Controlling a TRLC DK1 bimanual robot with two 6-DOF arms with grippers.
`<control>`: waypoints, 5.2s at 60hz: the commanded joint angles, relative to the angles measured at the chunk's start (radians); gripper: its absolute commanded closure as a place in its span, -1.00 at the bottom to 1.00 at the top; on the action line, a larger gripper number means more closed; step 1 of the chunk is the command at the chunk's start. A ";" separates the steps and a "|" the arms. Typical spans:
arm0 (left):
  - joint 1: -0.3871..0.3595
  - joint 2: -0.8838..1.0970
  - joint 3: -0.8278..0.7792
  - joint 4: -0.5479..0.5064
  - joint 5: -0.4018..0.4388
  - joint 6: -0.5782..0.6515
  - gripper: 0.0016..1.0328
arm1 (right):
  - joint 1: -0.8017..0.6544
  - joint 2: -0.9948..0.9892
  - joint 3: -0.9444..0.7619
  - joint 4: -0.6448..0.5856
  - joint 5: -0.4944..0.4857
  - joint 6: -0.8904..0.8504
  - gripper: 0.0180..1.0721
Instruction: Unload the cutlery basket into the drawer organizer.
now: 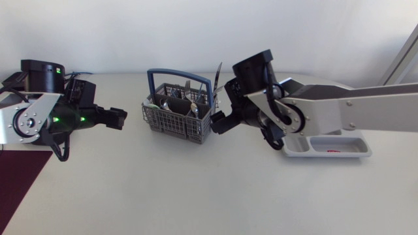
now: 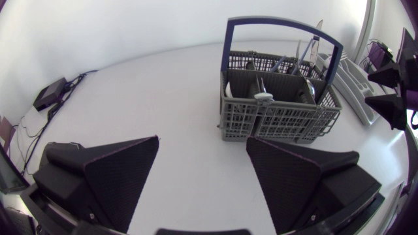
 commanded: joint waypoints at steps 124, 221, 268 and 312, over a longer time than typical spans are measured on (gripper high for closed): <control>-0.074 0.195 0.037 0.078 0.095 0.071 -0.80 | -0.112 -0.111 -0.229 0.209 -0.318 -0.085 -0.27; -0.173 0.120 -0.053 -0.072 0.342 0.243 0.93 | -0.182 0.010 -0.182 0.227 -0.436 -0.033 0.70; -0.281 -0.230 -0.102 -0.117 0.150 0.641 0.11 | -0.138 -0.361 -0.427 0.081 -0.364 -0.208 -0.82; -0.495 -0.072 -0.116 0.028 -0.097 0.888 0.03 | 0.015 -0.384 -0.484 0.061 -0.206 -0.283 -0.83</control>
